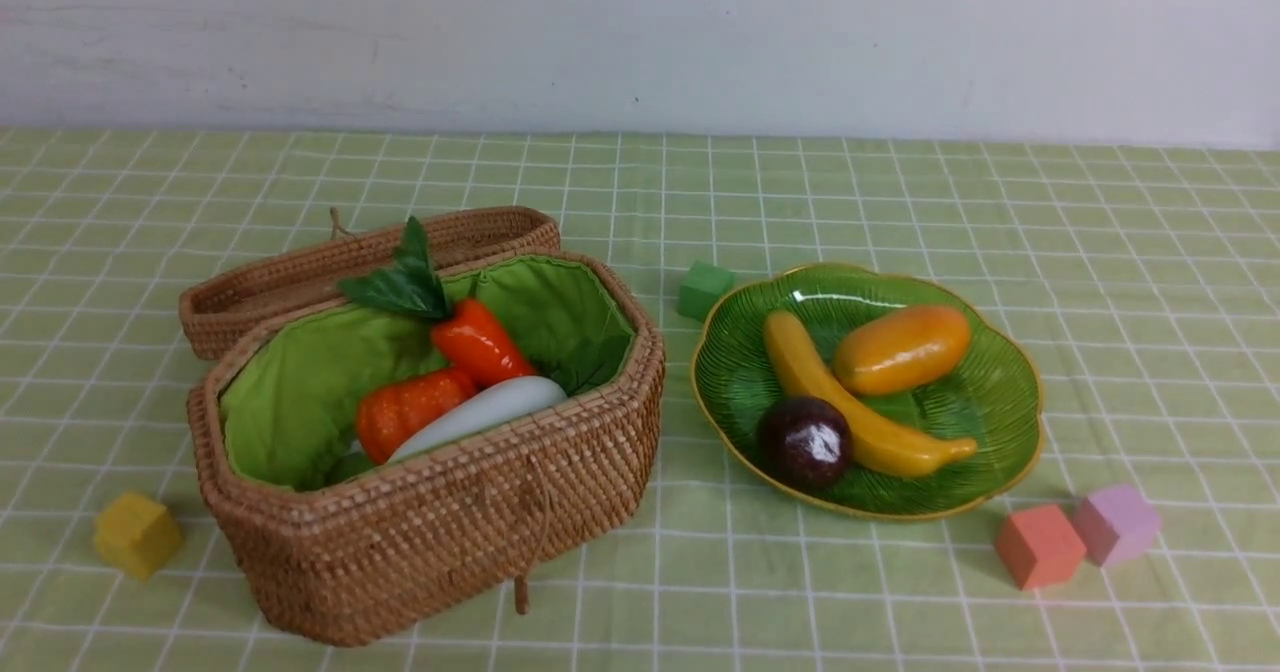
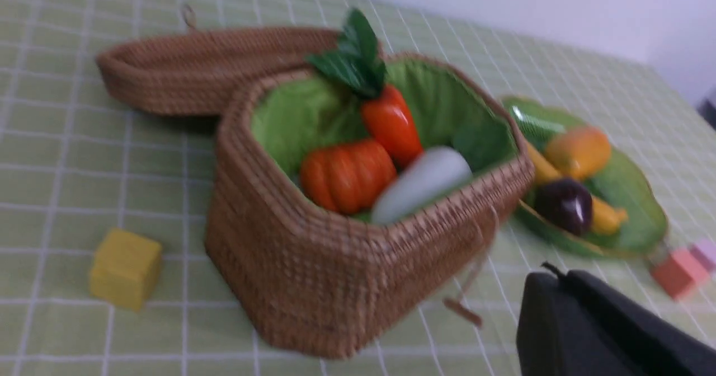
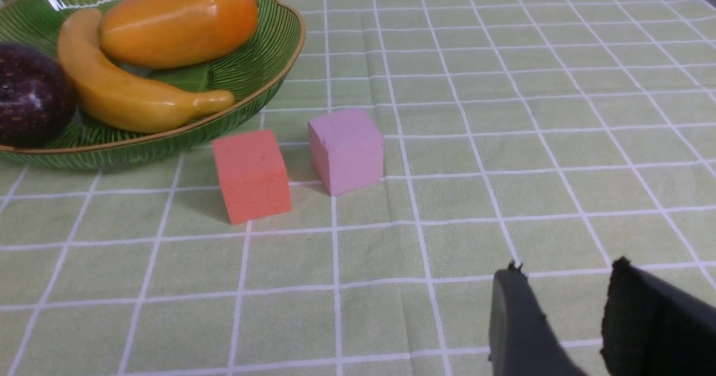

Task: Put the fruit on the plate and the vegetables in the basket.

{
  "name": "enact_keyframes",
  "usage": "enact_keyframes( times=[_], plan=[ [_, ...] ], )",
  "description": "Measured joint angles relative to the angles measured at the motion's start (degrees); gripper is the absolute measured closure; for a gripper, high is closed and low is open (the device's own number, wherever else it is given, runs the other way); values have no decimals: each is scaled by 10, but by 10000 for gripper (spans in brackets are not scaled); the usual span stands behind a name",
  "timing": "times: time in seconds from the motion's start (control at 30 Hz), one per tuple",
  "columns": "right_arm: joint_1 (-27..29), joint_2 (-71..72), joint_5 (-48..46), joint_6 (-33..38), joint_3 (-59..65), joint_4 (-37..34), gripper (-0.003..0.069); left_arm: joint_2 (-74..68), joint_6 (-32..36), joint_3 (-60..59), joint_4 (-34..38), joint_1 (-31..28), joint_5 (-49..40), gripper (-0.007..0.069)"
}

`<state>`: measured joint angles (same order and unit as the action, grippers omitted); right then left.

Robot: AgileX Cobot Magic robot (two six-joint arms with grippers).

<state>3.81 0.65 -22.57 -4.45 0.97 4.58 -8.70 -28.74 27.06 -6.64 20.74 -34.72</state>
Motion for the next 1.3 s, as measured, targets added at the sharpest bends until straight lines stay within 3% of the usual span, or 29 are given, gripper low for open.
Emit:
enact_keyframes(
  times=[0.03,0.07,0.13,0.2,0.37,0.63,0.87,1.3],
  plan=[
    [0,0,0,0,0,0,419,3,0,-5,-1,0,0,638],
    [0,0,0,0,0,0,419,23,0,-48,-1,-61,55,638],
    [0,0,0,0,0,0,419,31,0,-68,-1,-82,73,638],
    [0,0,0,0,0,0,419,41,0,-134,-1,-142,106,638],
    [0,0,0,0,0,0,419,86,0,-249,-1,-199,114,637],
    [0,0,1,0,0,1,419,92,0,-287,-1,-191,131,632],
    [0,0,1,0,0,1,419,92,0,-287,-1,-126,131,627],
    [0,0,1,0,0,1,419,92,0,-287,-1,-124,131,613]
  ],
)
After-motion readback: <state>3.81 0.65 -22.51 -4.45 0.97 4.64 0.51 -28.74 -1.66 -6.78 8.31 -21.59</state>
